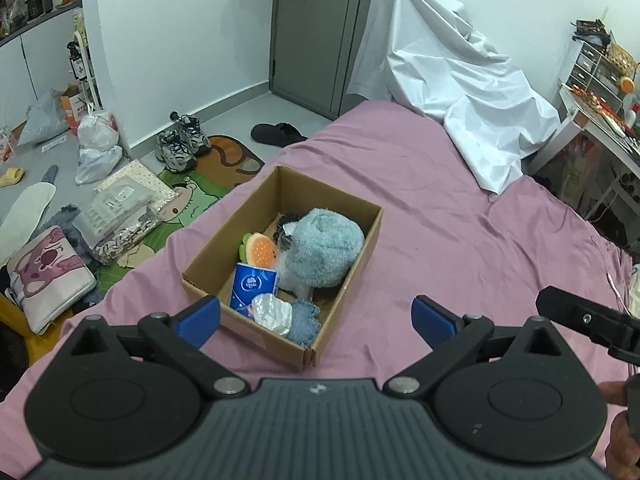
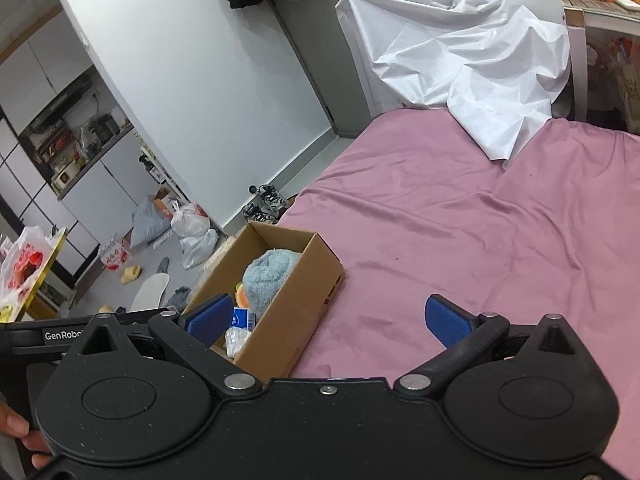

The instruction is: Organize soft objects

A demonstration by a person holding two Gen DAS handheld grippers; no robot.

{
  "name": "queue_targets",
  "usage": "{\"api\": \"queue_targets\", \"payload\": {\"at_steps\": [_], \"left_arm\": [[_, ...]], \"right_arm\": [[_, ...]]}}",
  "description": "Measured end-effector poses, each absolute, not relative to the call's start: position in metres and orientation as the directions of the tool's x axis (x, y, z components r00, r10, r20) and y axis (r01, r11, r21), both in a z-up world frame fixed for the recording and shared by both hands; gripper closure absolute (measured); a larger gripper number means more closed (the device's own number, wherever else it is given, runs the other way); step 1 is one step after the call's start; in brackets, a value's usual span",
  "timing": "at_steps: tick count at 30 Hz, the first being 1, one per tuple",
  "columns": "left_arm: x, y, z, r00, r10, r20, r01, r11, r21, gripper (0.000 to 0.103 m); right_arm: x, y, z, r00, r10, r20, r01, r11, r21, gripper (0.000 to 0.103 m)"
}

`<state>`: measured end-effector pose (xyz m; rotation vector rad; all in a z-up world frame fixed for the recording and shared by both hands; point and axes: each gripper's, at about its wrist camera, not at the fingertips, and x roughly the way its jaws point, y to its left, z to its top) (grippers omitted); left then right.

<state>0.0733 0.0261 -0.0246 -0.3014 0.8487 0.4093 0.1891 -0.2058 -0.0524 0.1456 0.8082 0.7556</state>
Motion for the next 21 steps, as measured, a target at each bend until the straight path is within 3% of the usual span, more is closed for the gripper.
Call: {"api": "queue_targets", "payload": {"at_steps": [21], "left_arm": [[0.062,0.011,-0.027,0.569,0.229,-0.789,-0.459,0.885,-0.074,0.001]], "right_arm": [[0.177,-0.213,-0.054,0.430,0.646,-0.631,-0.614,0.721,0.320,0.000]]}}
